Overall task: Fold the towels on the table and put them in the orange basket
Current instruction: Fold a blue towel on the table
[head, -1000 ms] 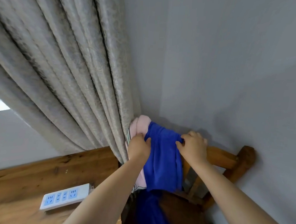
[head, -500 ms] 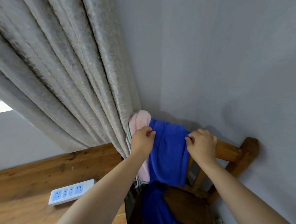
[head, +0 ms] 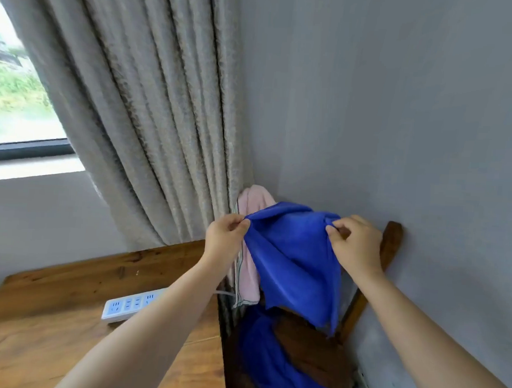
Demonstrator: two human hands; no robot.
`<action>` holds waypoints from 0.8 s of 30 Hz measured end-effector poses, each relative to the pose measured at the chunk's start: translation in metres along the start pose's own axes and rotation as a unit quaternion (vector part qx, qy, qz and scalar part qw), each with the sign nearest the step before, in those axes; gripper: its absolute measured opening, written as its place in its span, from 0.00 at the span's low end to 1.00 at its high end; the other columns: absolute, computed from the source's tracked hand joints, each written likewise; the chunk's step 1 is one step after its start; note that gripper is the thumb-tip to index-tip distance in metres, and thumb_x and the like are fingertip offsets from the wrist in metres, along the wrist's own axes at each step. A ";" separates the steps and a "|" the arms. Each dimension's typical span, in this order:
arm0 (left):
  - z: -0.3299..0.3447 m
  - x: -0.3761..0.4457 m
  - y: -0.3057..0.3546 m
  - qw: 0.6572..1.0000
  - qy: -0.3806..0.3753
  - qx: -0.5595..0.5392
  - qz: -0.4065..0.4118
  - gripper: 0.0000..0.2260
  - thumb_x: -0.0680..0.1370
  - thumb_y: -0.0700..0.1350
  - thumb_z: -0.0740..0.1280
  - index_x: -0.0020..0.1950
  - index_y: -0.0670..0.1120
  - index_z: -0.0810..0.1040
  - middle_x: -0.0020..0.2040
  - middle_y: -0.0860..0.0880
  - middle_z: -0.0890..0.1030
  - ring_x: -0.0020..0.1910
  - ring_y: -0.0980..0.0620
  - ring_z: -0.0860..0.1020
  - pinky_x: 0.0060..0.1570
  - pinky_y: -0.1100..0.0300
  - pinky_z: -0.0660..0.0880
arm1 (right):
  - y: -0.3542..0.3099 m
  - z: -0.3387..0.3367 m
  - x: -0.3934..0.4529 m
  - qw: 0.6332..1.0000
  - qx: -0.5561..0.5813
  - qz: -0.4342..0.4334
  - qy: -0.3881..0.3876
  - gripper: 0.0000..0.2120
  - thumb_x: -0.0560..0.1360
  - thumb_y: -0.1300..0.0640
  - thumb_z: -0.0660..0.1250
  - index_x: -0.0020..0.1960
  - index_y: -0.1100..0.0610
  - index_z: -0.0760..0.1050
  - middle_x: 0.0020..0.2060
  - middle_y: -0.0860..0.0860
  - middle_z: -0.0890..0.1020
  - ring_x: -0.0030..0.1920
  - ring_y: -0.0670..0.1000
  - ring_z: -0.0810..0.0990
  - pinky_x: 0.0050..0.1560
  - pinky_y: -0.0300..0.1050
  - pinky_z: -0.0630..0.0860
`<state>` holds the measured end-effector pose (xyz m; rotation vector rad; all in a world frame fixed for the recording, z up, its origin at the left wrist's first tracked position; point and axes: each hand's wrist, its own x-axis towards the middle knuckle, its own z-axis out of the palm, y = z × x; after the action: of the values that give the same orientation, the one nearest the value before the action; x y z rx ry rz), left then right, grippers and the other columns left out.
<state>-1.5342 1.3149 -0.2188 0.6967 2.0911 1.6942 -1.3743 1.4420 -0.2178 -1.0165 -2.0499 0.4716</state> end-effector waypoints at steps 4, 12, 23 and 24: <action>-0.065 -0.061 0.001 0.998 0.048 -0.032 0.009 0.10 0.77 0.39 0.64 0.36 0.47 0.77 0.31 0.53 0.75 0.32 0.57 0.72 0.29 0.70 0.69 | -0.055 -0.016 -0.048 0.998 0.035 -0.047 -0.015 0.05 0.70 0.66 0.69 0.40 0.69 0.79 0.39 0.64 0.81 0.45 0.63 0.78 0.48 0.57 0.73; -0.215 -0.185 -0.026 0.984 0.164 -0.061 -0.014 0.11 0.77 0.37 0.62 0.37 0.46 0.75 0.35 0.49 0.75 0.36 0.54 0.73 0.38 0.62 0.71 | -0.154 0.001 -0.152 0.977 0.157 -0.088 -0.117 0.05 0.71 0.65 0.68 0.42 0.68 0.79 0.41 0.63 0.81 0.45 0.60 0.77 0.42 0.41 0.66; -0.369 -0.264 -0.096 0.942 0.319 0.033 -0.099 0.04 0.76 0.37 0.63 0.45 0.39 0.77 0.38 0.47 0.76 0.40 0.51 0.71 0.40 0.60 0.68 | -0.244 0.100 -0.237 0.925 0.219 -0.012 -0.309 0.05 0.71 0.63 0.66 0.36 0.60 0.78 0.31 0.52 0.78 0.40 0.53 0.76 0.45 0.46 0.72; -0.384 -0.266 -0.106 0.934 0.334 0.041 -0.116 0.04 0.76 0.37 0.63 0.43 0.40 0.77 0.38 0.46 0.76 0.39 0.50 0.71 0.40 0.60 0.67 | -0.253 0.112 -0.240 0.919 0.228 -0.001 -0.322 0.06 0.71 0.63 0.66 0.35 0.59 0.77 0.29 0.50 0.77 0.40 0.53 0.75 0.44 0.46 0.71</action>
<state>-1.5493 0.8374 -0.2465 -0.1537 2.5605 1.8818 -1.4990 1.0994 -0.2485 -0.6115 -2.3182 1.3574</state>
